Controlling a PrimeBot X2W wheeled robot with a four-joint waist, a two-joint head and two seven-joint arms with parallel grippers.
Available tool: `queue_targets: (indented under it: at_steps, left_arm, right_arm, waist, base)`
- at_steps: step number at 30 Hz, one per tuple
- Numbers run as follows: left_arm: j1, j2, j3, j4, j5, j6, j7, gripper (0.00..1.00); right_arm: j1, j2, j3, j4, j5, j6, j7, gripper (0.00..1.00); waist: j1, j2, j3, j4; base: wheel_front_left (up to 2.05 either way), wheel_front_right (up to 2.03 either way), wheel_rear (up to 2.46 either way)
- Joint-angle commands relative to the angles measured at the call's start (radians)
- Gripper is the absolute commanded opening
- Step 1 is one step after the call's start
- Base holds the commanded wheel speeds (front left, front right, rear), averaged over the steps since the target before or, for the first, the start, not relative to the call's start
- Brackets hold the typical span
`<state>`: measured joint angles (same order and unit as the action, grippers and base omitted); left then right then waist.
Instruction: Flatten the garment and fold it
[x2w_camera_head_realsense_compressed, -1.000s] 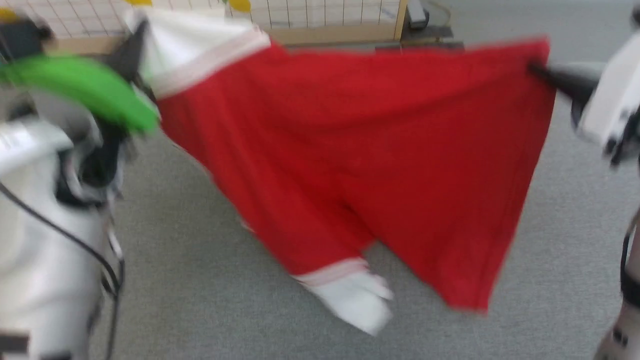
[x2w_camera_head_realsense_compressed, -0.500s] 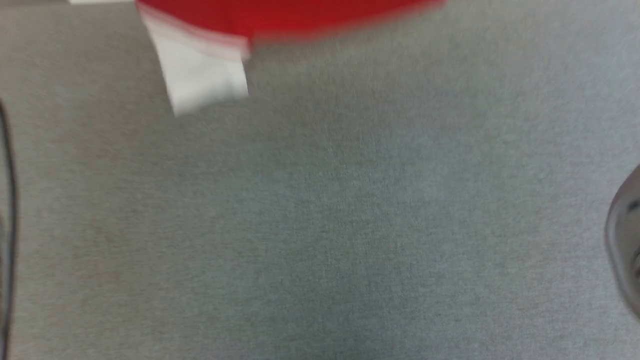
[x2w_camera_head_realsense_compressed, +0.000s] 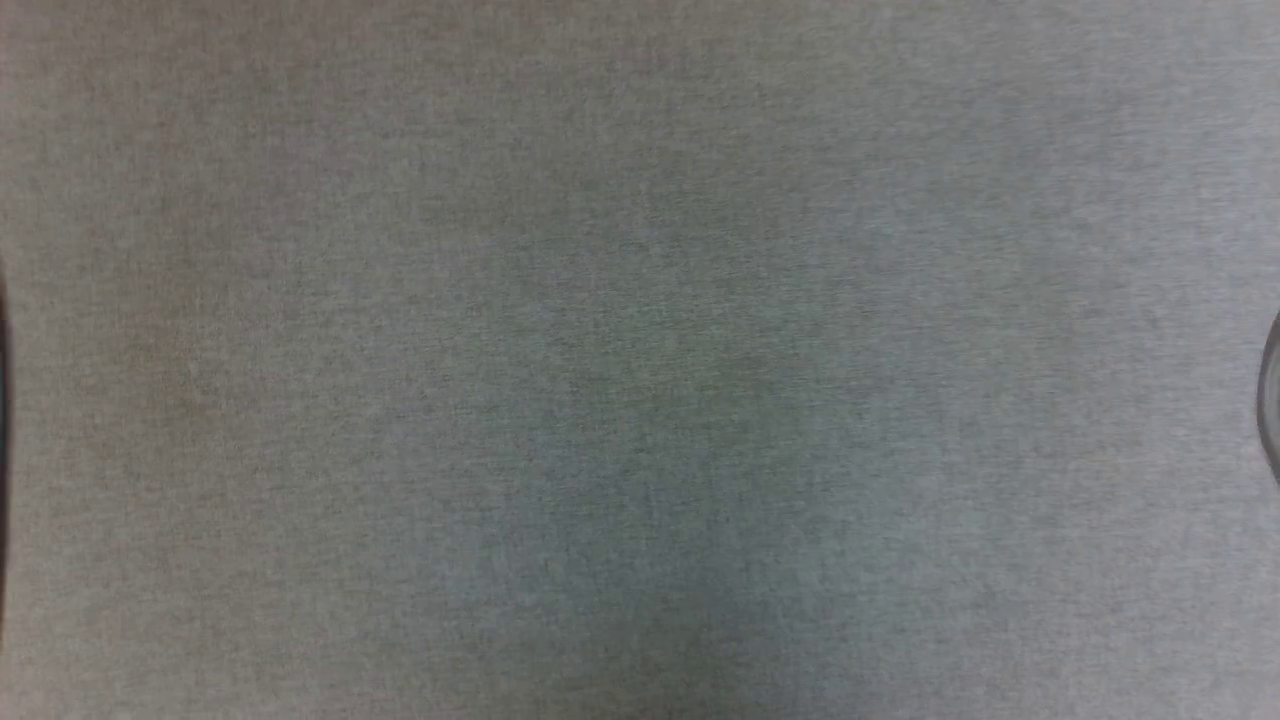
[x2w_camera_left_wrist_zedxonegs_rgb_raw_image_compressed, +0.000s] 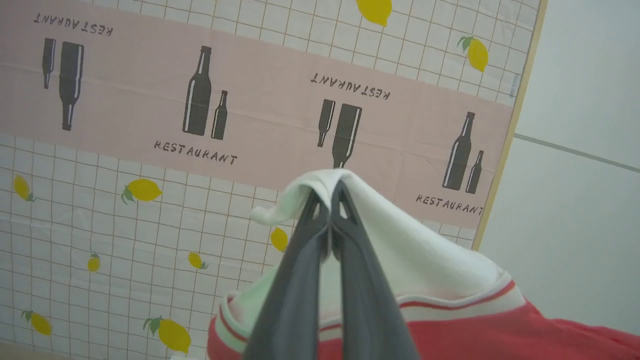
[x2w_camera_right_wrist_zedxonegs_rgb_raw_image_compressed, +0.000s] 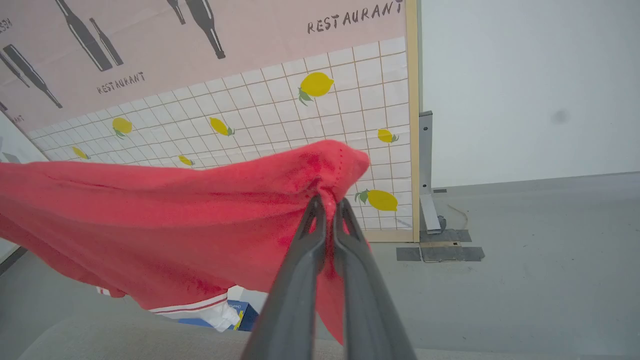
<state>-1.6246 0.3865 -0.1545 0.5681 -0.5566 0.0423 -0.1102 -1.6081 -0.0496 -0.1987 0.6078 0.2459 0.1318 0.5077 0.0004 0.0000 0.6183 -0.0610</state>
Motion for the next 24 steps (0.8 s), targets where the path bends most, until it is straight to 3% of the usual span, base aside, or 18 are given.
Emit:
queue_targets:
  at_steps: [1, 9, 14, 19, 24]
  left_arm:
    - [0.027, -0.002, -0.001, 0.01, -0.014, -0.017, -0.014, 0.0]
    - [0.24, -0.042, -0.027, 0.035, -0.089, -0.128, -0.054, 0.0]
    - [0.485, -0.067, -0.042, -0.043, -0.147, -0.154, -0.081, 0.0]
    - [0.82, -0.086, -0.034, -0.182, -0.208, -0.138, -0.088, 0.0]
    - [1.213, -0.115, -0.02, -0.332, -0.26, -0.057, -0.086, 0.0]
  right_arm:
    - [0.031, -0.001, 0.012, 0.009, 0.009, -0.001, -0.015, 0.0]
    - [0.263, -0.036, 0.097, -0.007, 0.143, -0.001, -0.033, 0.0]
    - [0.495, -0.067, 0.134, -0.066, 0.276, -0.001, -0.058, 0.0]
    - [0.765, -0.09, 0.173, -0.155, 0.367, -0.001, -0.086, 0.0]
    - [1.06, -0.122, 0.219, -0.261, 0.373, -0.001, -0.132, 0.0]
  waist:
    - [-0.0004, 0.0, 0.006, 0.021]
    - [-0.0004, 0.0, -0.102, 0.068]
    - [-0.0004, 0.0, -0.247, 0.097]
    - [-0.0004, 0.0, -0.388, 0.116]
    - [-0.0004, 0.0, -0.492, 0.131]
  base:
    - [0.0, 0.0, 0.0]
    - [0.0, 0.0, 0.0]
    - [0.0, 0.0, 0.0]
    - [0.0, 0.0, 0.0]
    - [0.0, 0.0, 0.0]
